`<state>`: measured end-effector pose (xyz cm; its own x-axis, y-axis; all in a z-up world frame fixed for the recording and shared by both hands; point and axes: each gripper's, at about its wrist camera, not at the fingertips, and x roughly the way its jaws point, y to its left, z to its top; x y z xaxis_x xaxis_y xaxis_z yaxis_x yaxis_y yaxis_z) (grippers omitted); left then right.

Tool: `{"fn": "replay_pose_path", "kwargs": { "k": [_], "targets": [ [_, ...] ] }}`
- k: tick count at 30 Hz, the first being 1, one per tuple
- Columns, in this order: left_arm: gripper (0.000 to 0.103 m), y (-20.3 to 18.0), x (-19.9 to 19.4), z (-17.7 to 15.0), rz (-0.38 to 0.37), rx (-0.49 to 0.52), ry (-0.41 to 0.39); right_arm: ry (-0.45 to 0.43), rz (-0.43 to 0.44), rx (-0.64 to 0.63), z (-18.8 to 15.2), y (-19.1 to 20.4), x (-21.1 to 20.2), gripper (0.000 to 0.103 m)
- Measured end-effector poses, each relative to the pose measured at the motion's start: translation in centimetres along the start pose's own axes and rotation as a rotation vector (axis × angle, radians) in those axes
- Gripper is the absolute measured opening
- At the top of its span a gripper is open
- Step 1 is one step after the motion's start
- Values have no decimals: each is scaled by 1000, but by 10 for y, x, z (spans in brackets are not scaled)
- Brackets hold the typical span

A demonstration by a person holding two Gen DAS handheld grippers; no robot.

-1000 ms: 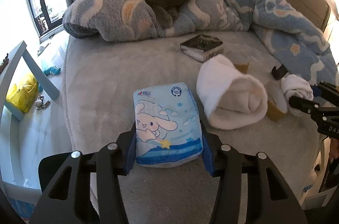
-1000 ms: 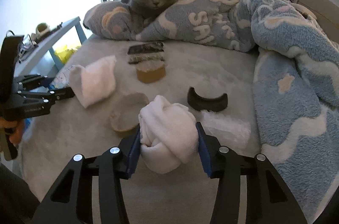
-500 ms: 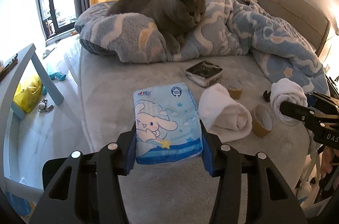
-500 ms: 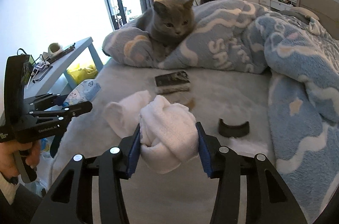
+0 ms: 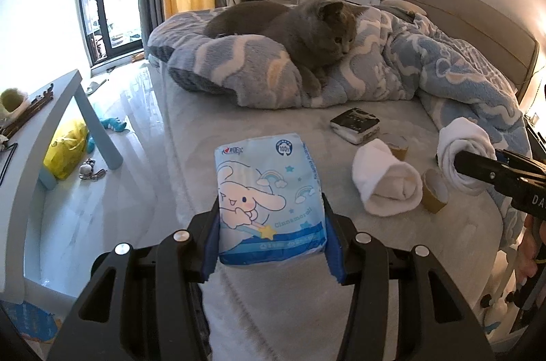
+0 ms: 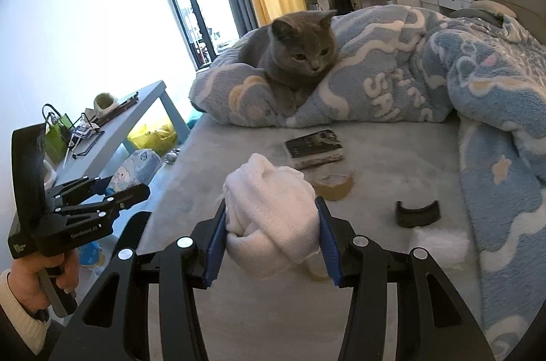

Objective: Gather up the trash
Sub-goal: 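Lift the tissue pack with the left tool while the right grasps the white towel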

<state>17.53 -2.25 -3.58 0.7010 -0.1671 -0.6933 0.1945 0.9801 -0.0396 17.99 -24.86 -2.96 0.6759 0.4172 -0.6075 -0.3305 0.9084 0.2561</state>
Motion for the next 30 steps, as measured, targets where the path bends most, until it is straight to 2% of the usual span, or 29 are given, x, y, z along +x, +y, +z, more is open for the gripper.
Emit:
{"fn": "replay_pose_path", "kwargs": {
  "k": [14,30],
  "targets": [
    [53,66,-18,-26,54,-42,31,22,55,-38,5,65,26,49],
    [53,162,10,-76,143,-83,199,78,151,-103,16,161,82,49]
  ]
}}
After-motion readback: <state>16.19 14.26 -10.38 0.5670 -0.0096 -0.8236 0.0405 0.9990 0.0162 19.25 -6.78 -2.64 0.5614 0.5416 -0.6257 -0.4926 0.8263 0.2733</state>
